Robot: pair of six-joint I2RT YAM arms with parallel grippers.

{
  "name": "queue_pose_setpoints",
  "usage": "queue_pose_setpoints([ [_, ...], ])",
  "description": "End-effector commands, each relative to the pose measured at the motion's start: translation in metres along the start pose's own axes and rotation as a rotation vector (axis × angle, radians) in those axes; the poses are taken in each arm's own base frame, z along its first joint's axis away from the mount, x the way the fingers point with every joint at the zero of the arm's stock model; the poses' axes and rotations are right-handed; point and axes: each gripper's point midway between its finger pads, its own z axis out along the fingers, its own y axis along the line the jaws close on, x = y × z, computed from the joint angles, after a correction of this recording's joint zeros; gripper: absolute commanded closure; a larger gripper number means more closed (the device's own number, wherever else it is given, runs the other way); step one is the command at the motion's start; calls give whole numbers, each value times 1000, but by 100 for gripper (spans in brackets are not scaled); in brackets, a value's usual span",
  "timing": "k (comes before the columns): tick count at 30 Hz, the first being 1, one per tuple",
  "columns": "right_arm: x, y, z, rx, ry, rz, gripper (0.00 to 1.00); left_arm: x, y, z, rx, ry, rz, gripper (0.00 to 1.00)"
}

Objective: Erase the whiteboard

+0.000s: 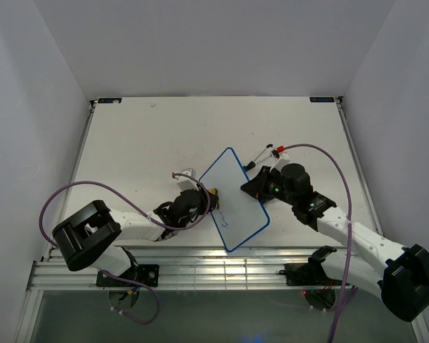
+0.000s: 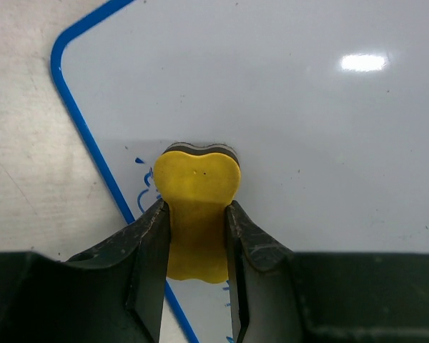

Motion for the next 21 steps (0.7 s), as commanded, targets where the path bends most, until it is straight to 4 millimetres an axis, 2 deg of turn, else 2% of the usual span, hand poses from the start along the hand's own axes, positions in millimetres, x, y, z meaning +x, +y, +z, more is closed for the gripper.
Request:
queue_pose_setpoints([
  [1,-30,84,-20,-341,-84,38,92,31,-17,-15,83,145,-99,98],
  [5,-35,76,-24,-312,-144,70,92,34,-1,-14,14,186,-182,98],
  [6,-38,77,-28,-317,-165,73,92,30,10,-11,-19,187,-217,98],
  [12,-36,74,-31,-310,-177,84,92,26,50,1,-164,223,-242,98],
  [13,-36,74,-31,-312,-177,83,92,22,50,5,-174,222,-244,98],
  [15,-37,75,-31,-315,-178,84,92,26,65,9,-238,243,-231,98],
  [19,-37,77,-32,-325,-174,81,92,26,68,18,-256,263,-214,98],
  [21,-36,77,-31,-323,-172,78,92,25,59,19,-230,275,-212,99],
])
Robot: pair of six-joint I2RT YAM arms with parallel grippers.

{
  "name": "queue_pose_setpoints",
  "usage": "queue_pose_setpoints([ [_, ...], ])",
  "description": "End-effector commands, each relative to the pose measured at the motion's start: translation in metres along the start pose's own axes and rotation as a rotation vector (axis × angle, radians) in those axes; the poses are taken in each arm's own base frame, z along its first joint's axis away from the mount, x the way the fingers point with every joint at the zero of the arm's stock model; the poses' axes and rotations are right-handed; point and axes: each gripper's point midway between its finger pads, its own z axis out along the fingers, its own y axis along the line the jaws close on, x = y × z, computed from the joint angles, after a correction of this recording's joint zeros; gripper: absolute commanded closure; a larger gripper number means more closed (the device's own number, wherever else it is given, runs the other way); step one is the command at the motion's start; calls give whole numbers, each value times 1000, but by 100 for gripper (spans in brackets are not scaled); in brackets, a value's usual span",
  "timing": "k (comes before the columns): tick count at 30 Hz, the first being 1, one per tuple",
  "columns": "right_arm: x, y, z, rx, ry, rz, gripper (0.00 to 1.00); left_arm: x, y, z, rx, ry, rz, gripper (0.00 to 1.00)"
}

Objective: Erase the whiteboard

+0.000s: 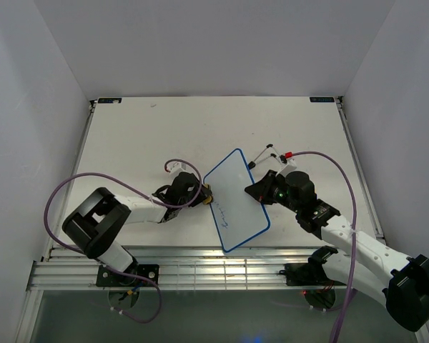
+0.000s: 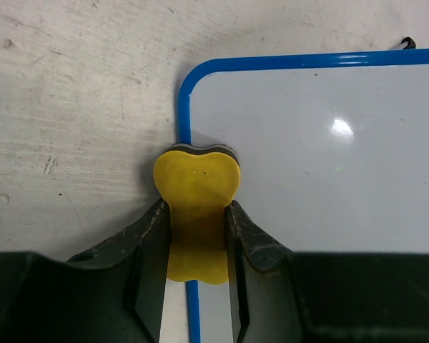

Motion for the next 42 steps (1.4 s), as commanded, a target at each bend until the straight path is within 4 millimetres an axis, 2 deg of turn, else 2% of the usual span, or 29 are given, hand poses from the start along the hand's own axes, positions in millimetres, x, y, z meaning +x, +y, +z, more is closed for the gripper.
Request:
queue_pose_setpoints([
  [1,-35,89,-20,-350,-86,19,92,24,20,0,-72,113,58,99],
  [5,-33,90,-19,-358,-77,19,92,23,-12,-6,33,146,120,99],
  [8,-32,88,-18,-359,-78,23,92,25,-44,-14,131,165,153,99],
  [9,-32,88,-18,-359,-80,26,92,29,-59,-19,179,187,168,99],
  [12,-33,87,-17,-353,-91,26,92,40,-85,-30,266,228,173,99],
  [14,-37,87,-18,-348,-111,30,92,48,-93,-35,286,246,175,99],
  [16,-40,87,-20,-347,-124,30,92,51,-88,-35,272,259,150,99],
  [19,-44,86,-23,-337,-150,33,92,46,-59,-28,150,222,109,99],
  [20,-46,86,-26,-335,-162,34,92,36,-47,-22,95,185,90,99],
  [24,-48,83,-30,-323,-187,45,92,32,-1,-13,-79,154,99,99],
  [25,-48,81,-30,-318,-193,50,92,33,7,-11,-112,153,107,99],
  [26,-50,80,-30,-313,-202,55,92,29,7,-7,-129,141,129,100],
  [28,-52,82,-32,-318,-210,57,92,33,36,-2,-257,156,173,100],
  [31,-52,83,-31,-318,-200,50,92,35,43,4,-306,178,213,100],
  [35,-51,84,-29,-318,-190,47,92,37,34,5,-284,191,226,100],
  [39,-50,83,-28,-317,-185,48,92,39,1,5,-201,192,256,100],
  [42,-51,84,-28,-320,-188,54,92,51,-26,6,-140,216,282,100],
])
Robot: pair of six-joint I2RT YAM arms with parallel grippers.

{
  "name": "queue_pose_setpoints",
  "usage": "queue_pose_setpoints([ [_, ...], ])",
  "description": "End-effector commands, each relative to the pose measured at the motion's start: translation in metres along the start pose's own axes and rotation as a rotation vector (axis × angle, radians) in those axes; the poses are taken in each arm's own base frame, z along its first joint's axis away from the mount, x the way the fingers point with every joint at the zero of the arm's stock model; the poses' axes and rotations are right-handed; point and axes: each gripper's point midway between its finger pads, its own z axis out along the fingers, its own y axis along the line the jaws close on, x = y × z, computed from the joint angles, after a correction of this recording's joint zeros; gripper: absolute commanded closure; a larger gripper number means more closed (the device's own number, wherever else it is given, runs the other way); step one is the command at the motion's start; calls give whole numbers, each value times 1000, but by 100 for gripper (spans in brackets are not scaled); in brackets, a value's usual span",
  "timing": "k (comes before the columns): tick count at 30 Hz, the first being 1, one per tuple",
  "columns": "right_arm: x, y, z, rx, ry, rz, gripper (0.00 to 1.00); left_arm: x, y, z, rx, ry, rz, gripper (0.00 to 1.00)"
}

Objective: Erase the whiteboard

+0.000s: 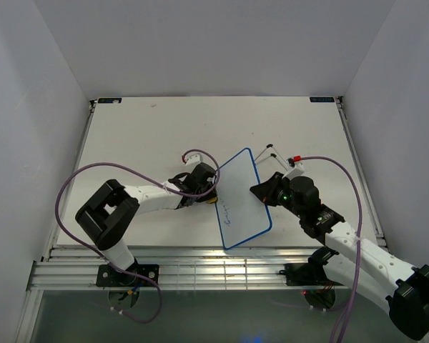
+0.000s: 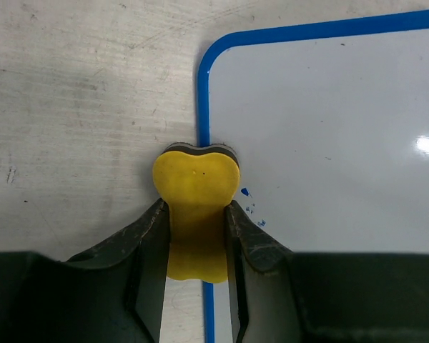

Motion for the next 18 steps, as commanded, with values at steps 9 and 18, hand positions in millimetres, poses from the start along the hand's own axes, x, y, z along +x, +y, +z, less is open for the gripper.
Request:
queue_pose_setpoints([
  [9,-39,95,-22,-373,-100,37,92,64,-99,-37,384,204,90,100],
  [18,-35,91,-22,-369,-92,50,92,47,-126,-81,572,151,113,100],
])
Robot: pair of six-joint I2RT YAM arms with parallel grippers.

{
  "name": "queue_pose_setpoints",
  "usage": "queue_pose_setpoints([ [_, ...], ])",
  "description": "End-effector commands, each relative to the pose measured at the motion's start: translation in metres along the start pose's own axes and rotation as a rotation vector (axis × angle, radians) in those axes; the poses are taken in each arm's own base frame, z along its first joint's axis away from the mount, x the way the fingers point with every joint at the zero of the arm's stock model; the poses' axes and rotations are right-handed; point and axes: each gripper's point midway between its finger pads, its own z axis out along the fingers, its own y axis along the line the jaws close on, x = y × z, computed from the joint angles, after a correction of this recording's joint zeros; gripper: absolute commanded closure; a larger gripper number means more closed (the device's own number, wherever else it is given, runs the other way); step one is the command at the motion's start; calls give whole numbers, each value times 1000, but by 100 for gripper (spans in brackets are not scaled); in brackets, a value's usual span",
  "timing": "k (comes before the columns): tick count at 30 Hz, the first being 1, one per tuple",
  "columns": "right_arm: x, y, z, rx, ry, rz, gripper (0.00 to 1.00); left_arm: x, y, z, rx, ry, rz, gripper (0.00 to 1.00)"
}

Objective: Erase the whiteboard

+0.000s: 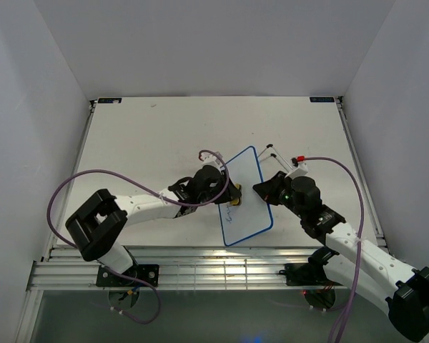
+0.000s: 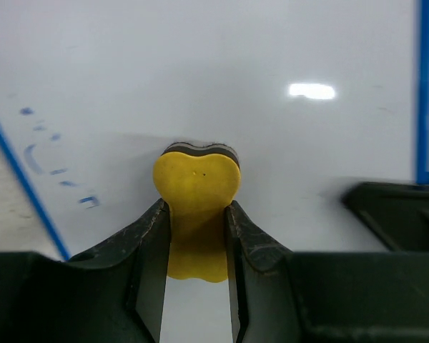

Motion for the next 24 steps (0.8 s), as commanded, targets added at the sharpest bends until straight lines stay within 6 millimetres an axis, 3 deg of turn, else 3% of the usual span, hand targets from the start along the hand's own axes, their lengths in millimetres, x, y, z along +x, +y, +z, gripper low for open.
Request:
queue_pose_setpoints([
  [1,-25,100,-25,-413,-41,50,92,20,-43,-18,190,77,36,100],
  [3,-26,101,-26,-415,-43,51,92,20,-31,-16,139,65,25,100],
  [6,-28,101,-27,-418,-49,50,92,23,12,-6,-59,38,1,100],
  [10,-30,102,-30,-425,-58,51,92,32,35,-7,-20,26,-38,100],
  [14,-33,103,-34,-435,-65,58,92,37,42,-10,110,12,-7,100],
  [24,-28,117,-47,-520,-22,99,92,16,37,-13,294,-131,139,100],
])
